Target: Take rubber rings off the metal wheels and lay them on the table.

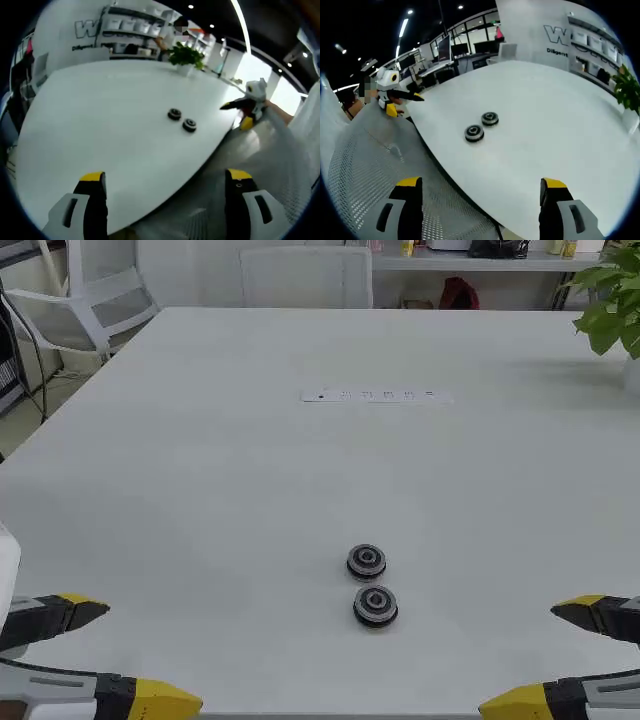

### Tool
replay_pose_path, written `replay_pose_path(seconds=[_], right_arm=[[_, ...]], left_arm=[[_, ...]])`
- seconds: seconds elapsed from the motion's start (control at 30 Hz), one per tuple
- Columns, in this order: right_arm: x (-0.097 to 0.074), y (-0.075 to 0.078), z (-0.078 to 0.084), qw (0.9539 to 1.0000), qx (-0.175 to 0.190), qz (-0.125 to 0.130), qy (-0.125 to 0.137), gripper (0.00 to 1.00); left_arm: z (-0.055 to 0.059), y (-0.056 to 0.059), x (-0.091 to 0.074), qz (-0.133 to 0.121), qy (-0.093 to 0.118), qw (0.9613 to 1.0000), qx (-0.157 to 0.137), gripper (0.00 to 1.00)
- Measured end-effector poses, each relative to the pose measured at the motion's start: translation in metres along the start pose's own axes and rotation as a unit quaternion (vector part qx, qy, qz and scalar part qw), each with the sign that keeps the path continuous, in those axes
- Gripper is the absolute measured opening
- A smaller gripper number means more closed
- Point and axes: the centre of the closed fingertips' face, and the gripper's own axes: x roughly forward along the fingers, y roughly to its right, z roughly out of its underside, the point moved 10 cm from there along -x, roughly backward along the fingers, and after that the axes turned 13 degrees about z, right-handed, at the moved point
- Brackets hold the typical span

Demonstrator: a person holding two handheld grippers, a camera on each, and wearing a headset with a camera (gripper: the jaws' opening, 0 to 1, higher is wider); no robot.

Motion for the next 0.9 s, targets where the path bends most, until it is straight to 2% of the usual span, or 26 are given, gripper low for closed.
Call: replay_pose_path(seconds=[0.13, 0.57, 0.9], right_arm=[[0.0000, -0.0006, 0.0001, 1.0000, 0.000, -0.001, -0.001, 0.92], [0.0002, 0.0018, 0.0010, 0.9999, 0.011, 0.002, -0.002, 0.92], [0.0015, 0.0027, 0.0017, 0.9998, 0.019, 0.001, -0.004, 0.92]], left_arm=[[0.0007, 0.0005, 0.0005, 0.000, -0.007, 1.0000, 0.000, 1.00], [-0.0011, 0.0018, 0.0025, 0.006, -0.010, 0.9999, 0.010, 1.00], [-0.0016, -0.0004, 0.0031, 0.014, 0.002, 0.9999, 0.005, 1.00]])
